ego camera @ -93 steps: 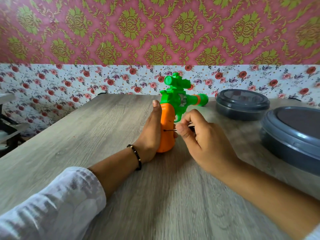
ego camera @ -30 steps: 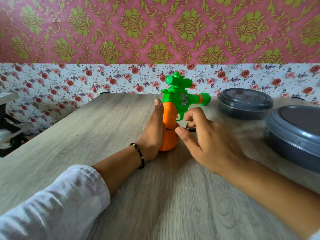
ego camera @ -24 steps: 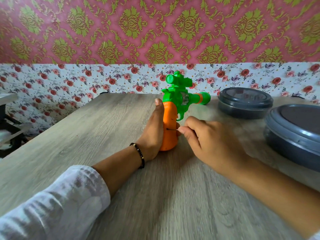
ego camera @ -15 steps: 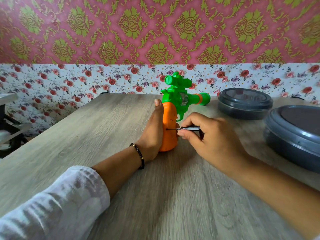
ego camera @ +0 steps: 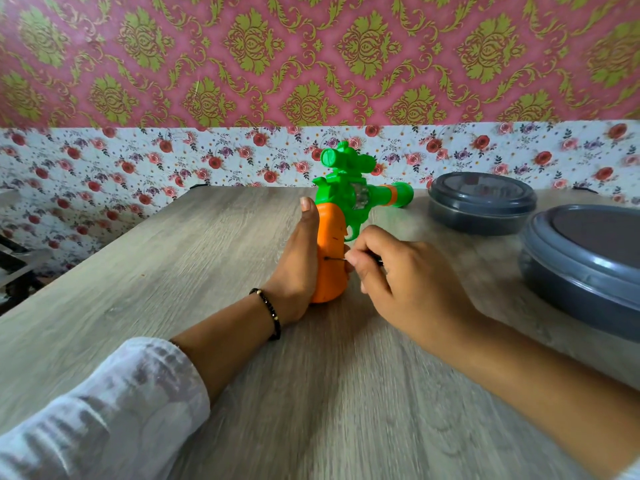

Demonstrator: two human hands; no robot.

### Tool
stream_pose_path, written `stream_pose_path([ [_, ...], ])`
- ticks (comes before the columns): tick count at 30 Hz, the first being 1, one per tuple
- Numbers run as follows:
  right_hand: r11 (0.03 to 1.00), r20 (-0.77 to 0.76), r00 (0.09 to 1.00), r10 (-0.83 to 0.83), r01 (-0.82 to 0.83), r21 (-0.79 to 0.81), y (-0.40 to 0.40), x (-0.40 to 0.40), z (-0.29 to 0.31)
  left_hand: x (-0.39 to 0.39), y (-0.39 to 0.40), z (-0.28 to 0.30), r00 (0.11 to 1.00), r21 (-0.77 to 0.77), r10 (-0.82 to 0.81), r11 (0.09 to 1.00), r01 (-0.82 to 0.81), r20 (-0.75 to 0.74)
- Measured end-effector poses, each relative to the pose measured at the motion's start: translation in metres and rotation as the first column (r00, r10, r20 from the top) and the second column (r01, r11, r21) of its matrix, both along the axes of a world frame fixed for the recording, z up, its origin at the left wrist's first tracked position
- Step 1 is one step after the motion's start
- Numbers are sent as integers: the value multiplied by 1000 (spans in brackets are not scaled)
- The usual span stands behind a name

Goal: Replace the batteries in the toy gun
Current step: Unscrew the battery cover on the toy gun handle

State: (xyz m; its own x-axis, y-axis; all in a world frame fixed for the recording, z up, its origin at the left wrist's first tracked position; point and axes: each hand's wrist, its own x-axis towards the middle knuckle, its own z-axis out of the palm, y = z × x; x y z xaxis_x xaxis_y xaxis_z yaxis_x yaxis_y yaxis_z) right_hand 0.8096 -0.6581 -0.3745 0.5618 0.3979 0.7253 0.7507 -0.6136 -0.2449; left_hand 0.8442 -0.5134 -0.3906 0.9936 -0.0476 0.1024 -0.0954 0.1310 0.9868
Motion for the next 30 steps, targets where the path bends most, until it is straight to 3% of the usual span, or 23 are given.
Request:
stream_pose_path([
  [10, 982, -98, 981, 166, -155, 113, 0, -4, 6, 0, 1, 1, 1000, -1, -5, 1000, 5, -4],
  [17, 984, 17, 988, -151, 152, -96, -6, -4, 5, -5, -2, 5, 999, 9, 17, 1000, -17, -40],
  [25, 977, 159, 983, -95, 123, -173, -4, -7, 5, -7, -2, 5, 1000, -24, 5, 1000, -5, -23],
  [30, 981, 145, 987, -70, 95, -168, -5, -3, 5, 0, 0, 2, 999, -13, 20, 1000, -21, -45],
])
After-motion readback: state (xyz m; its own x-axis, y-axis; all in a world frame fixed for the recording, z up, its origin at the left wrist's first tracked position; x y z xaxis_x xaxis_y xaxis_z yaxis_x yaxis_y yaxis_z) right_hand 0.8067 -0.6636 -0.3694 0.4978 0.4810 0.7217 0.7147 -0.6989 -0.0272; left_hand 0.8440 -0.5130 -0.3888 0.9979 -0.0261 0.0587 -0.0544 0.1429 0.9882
